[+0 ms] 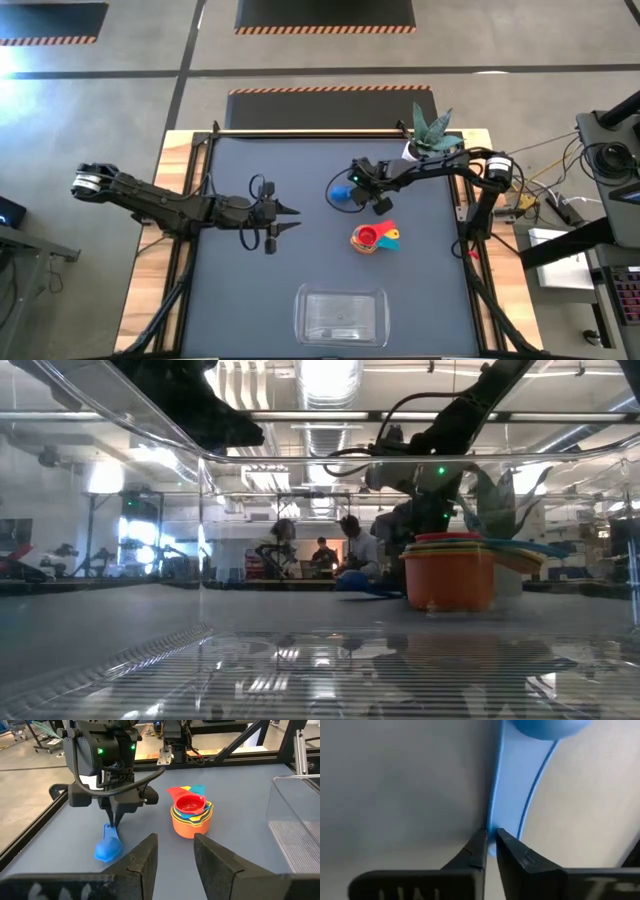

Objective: Nest measuring cups in basket
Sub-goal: Stack the red measuring cup into the light blue measuring cup

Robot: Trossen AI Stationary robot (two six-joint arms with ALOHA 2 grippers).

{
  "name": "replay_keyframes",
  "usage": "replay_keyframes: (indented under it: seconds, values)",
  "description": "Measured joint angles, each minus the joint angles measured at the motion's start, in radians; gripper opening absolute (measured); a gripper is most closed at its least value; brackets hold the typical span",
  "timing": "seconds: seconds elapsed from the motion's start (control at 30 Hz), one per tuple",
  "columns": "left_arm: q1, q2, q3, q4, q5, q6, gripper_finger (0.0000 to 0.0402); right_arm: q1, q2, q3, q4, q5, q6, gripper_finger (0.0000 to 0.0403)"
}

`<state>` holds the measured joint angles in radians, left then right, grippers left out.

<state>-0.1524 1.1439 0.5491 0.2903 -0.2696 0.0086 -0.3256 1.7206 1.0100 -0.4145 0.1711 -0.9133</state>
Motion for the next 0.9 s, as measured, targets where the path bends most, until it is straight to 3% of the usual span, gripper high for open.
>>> replay_keyframes:
  seconds: [0.53,0.9]
  values:
    - [0.000,0.000,-0.002,-0.003,0.000,0.000,0.0110,0.011,-0.101,0.085,-0.046,-0.014,0.167,0.0008]
    - [0.000,0.000,-0.002,-0.007,0.000,0.000,0.0110,0.009,-0.160,0.155,-0.076,-0.269,0.359,0.0008]
